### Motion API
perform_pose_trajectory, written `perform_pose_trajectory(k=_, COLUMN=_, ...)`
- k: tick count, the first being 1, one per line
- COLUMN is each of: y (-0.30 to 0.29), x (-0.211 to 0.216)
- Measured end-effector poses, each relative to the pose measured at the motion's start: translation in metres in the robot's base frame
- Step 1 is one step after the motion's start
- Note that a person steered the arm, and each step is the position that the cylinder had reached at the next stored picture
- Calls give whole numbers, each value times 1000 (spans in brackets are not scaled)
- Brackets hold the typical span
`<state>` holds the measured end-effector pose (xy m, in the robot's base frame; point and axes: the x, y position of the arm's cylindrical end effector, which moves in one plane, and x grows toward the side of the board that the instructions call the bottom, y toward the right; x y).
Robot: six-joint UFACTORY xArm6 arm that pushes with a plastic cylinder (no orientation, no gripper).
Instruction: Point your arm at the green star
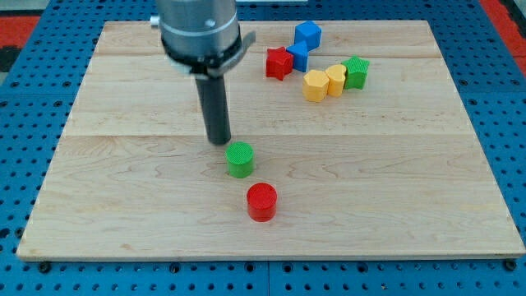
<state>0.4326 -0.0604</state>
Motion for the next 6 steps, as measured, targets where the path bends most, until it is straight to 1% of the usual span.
perform_pose_trajectory(k=1, y=33, x=9)
perform_pose_trajectory(k=2, y=32, x=50)
perform_pose_trajectory(k=3, y=19, x=76)
perform_pose_trajectory(k=4, y=65, x=25)
perform_pose_trajectory(k=5, y=195, x=-19)
perform_pose_trajectory(k=6, y=252, x=-97)
